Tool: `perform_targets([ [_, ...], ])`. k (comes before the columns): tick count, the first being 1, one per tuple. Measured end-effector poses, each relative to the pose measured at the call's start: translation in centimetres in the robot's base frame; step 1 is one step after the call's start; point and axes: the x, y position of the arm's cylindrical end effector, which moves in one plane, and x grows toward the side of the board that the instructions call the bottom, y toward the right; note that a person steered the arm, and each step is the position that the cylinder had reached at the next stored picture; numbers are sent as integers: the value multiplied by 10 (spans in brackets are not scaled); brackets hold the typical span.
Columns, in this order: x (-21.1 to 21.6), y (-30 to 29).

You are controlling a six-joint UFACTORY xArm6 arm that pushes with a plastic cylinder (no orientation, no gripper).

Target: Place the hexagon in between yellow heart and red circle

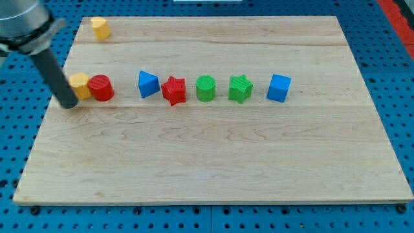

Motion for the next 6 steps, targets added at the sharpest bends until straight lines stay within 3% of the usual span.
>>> perform_targets([
  [2, -82, 15],
  [3, -50, -6],
  [4, -55, -54],
  [6, -102, 19],
])
